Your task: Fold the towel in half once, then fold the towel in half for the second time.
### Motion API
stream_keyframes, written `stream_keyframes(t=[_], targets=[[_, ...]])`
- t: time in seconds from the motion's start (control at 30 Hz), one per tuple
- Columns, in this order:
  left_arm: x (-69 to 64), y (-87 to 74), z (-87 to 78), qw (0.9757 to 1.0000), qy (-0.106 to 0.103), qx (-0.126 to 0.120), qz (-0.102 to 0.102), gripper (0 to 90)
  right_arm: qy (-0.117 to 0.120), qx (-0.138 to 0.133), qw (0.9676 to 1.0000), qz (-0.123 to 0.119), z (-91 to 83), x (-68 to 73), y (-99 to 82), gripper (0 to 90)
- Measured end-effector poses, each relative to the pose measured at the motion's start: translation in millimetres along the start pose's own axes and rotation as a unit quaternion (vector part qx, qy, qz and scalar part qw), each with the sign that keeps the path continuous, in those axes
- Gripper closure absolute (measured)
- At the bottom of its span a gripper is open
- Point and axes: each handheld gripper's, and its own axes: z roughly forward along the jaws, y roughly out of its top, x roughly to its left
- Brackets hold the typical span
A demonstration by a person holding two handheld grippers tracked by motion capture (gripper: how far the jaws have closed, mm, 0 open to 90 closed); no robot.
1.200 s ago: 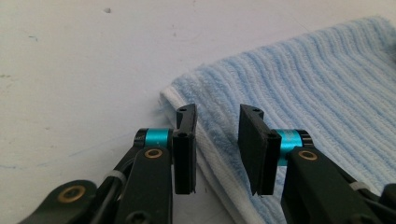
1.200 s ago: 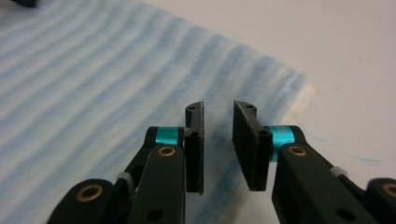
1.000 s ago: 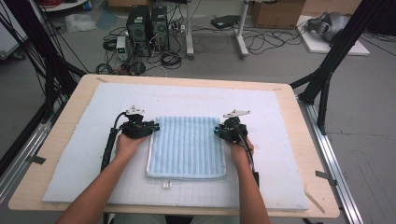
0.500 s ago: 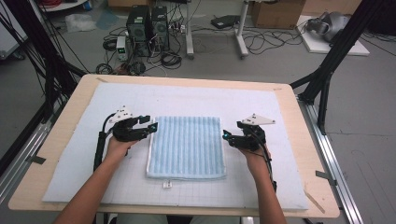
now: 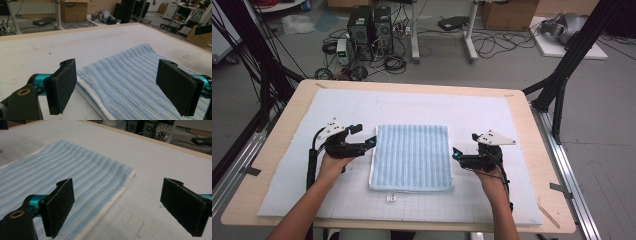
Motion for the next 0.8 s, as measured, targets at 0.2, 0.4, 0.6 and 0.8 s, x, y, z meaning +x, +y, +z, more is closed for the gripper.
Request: stream_keyframes(t=[0.2,0.4,0.6,0.8], targets=[[1.2,4.7,-5.4,0.9999,0.011,-0.007,0.000,17.5,-0.002,0.005,0.9999,0.009,-0.6,-1.5,-2.7,11.2],[4.1,4.8,-5.3,0.9999,0.010,-0.005,-0.010,17.5,-0.003,0.006,0.9999,0.014,-1.0,-3.6,-3.9,11.2],[7.5,3.3,-3.7,0.9997,0.015,-0.003,-0.018,17.5,-0.002,0.012,0.9998,0.012,-0.6,-2.4,-5.1,11.3],[16.3,4.8,4.0,0.9989,0.029,0.018,-0.031,17.6,0.001,0.020,0.9997,0.014,-1.1,-1.8,-8.2,11.3]])
